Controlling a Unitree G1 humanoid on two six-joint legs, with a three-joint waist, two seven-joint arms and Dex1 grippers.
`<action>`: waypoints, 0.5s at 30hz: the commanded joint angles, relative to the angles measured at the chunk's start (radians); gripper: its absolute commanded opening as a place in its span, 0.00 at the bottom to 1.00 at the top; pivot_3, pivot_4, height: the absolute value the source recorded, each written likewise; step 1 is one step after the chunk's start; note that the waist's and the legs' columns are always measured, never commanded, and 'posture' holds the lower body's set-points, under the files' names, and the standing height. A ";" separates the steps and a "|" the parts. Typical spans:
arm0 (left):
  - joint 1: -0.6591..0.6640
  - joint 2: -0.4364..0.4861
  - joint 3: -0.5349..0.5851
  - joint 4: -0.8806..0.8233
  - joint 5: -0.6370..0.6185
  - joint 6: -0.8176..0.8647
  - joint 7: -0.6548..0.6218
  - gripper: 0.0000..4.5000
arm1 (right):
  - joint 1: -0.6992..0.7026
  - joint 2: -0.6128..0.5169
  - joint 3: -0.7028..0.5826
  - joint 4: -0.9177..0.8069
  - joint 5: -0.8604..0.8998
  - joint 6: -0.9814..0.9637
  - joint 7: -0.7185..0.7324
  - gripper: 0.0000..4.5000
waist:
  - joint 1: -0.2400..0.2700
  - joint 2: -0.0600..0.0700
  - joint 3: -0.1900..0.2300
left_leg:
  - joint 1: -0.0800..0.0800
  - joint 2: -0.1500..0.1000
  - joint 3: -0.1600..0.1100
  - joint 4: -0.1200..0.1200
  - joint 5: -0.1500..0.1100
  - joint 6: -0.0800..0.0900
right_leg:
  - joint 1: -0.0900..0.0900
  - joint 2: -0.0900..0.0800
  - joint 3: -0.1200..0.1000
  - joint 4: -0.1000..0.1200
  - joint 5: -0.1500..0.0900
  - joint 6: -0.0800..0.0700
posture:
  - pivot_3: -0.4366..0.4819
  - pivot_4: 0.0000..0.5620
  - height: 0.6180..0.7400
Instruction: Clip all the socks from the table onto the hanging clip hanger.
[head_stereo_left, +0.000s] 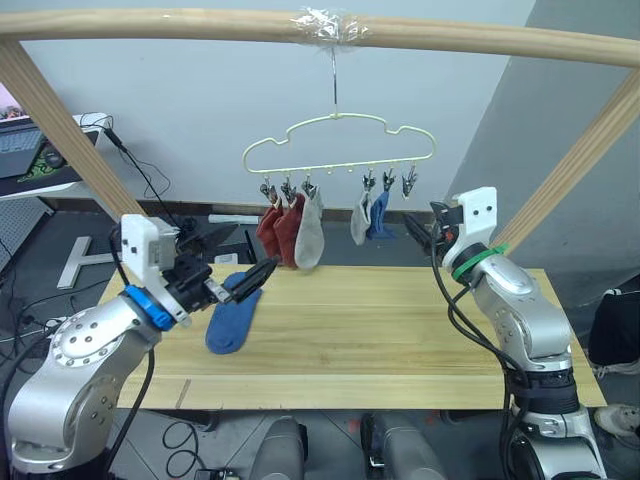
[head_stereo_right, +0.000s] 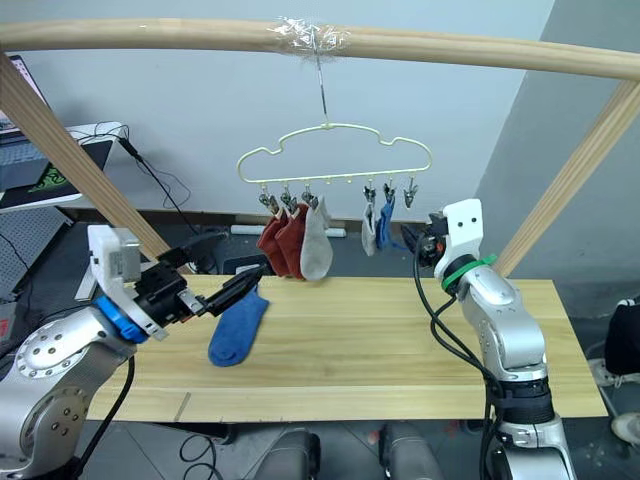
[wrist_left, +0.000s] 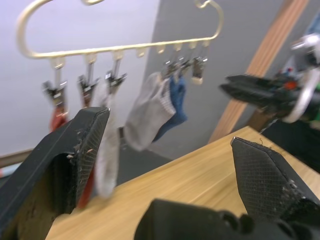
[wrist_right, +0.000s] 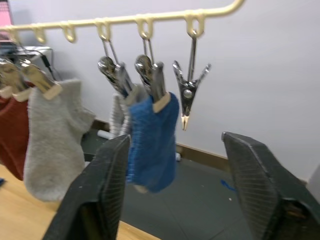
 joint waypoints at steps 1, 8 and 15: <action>-0.057 -0.008 -0.029 -0.045 -0.017 -0.003 0.024 1.00 | -0.055 0.026 -0.009 0.025 -0.019 -0.060 -0.025 0.72 | 0.000 0.000 0.000 | 0.000 0.000 0.000 0.000 0.000 0.000 | 0.000 0.000 0.000 0.000 0.000 0.000 | 0.60 0.32 1.00; -0.115 -0.023 -0.094 -0.013 0.009 -0.030 0.018 1.00 | -0.135 0.096 -0.001 0.161 -0.058 -0.151 -0.061 0.51 | 0.004 0.000 0.000 | 0.000 0.000 -0.001 -0.001 0.000 0.000 | 0.000 0.001 -0.001 0.000 0.000 0.000 | 0.62 0.32 1.00; -0.111 -0.044 -0.116 -0.002 0.037 -0.052 0.021 1.00 | -0.188 0.120 0.001 0.244 -0.102 -0.200 -0.096 0.44 | 0.004 0.000 0.000 | 0.000 0.000 0.000 -0.001 0.000 0.000 | 0.000 0.000 -0.001 0.000 0.000 0.000 | 0.62 0.31 1.00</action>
